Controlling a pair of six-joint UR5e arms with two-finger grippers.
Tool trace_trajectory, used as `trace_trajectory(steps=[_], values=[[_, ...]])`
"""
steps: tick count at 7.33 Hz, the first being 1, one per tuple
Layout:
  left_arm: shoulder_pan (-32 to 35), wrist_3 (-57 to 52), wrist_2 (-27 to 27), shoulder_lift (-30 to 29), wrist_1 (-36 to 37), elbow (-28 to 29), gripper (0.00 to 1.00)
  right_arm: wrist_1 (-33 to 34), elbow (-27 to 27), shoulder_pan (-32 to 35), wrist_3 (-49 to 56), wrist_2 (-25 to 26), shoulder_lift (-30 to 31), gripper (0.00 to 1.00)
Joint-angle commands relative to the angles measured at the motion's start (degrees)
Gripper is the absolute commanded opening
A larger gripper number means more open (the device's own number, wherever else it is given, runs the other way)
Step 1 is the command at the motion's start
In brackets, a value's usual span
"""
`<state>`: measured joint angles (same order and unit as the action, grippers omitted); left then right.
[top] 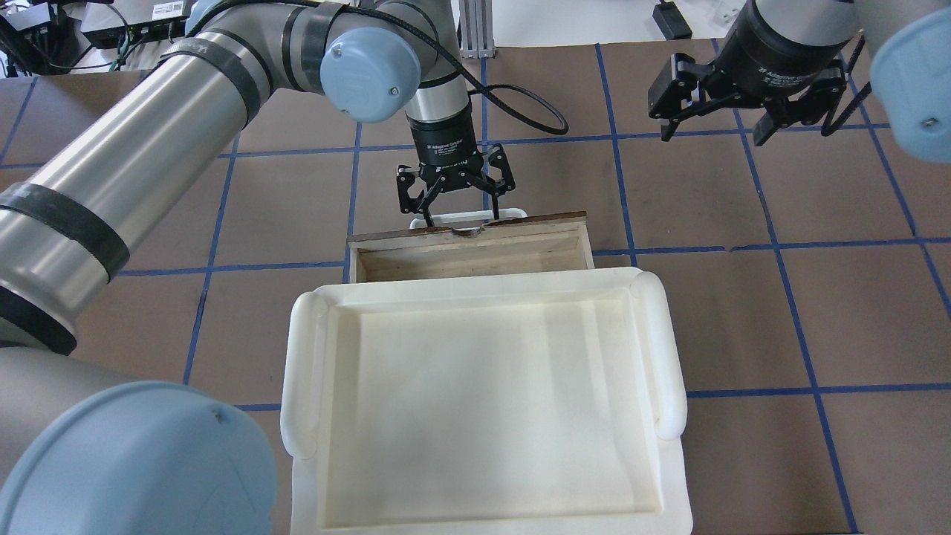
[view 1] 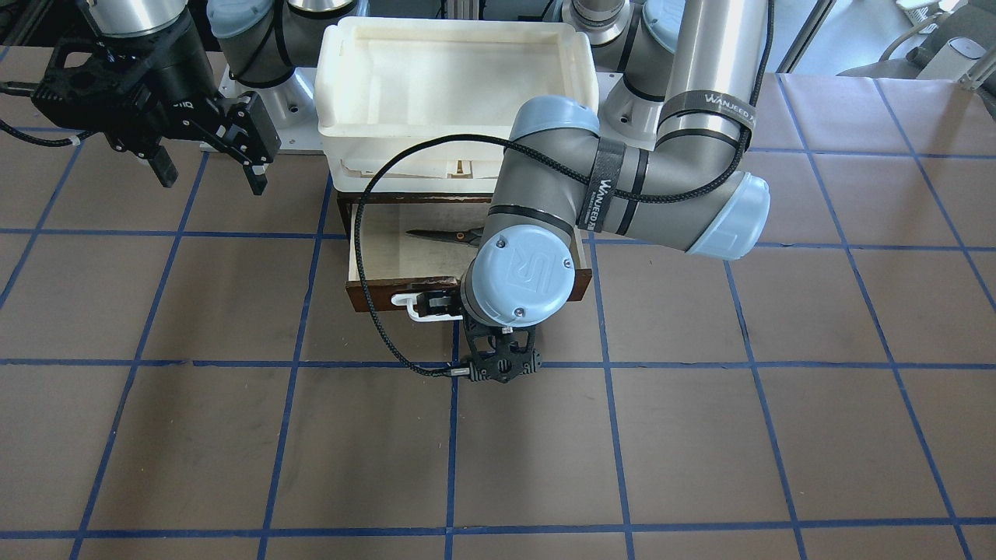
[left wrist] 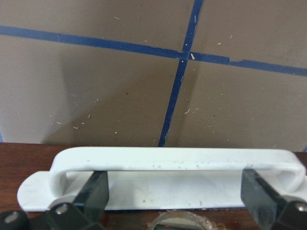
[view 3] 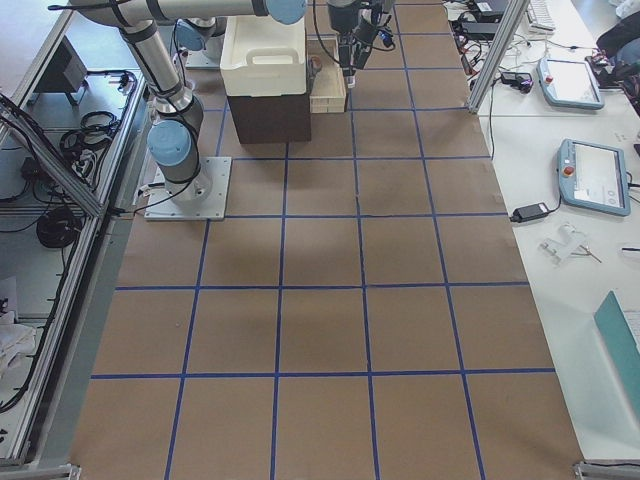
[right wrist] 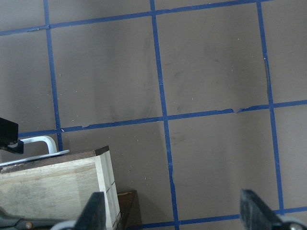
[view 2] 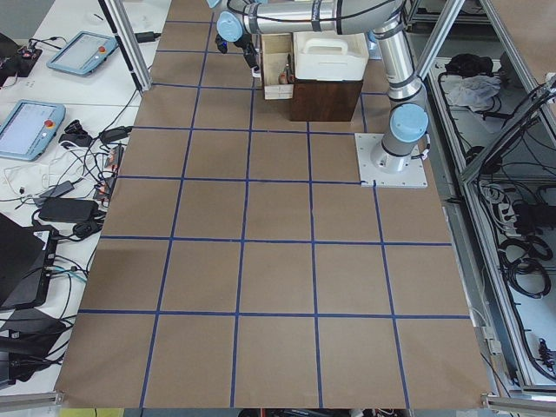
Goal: Put scissors in drawer and close it
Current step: 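Lower the left gripper onto the white drawer handle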
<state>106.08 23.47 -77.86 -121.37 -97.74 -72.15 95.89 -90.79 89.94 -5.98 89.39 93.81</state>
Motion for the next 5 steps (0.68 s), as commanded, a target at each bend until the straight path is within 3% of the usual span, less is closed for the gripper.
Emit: trace_trajectory(steps=[1, 5], values=[[0.0, 0.0, 0.16, 0.25, -0.87, -0.01, 1.0, 0.0, 0.0, -0.03, 0.0, 0.09, -0.03, 1.0], [0.26, 0.0, 1.21, 0.96, -3.51, -0.62, 1.0, 0.0, 0.0, -0.03, 0.0, 0.0, -0.03, 1.0]])
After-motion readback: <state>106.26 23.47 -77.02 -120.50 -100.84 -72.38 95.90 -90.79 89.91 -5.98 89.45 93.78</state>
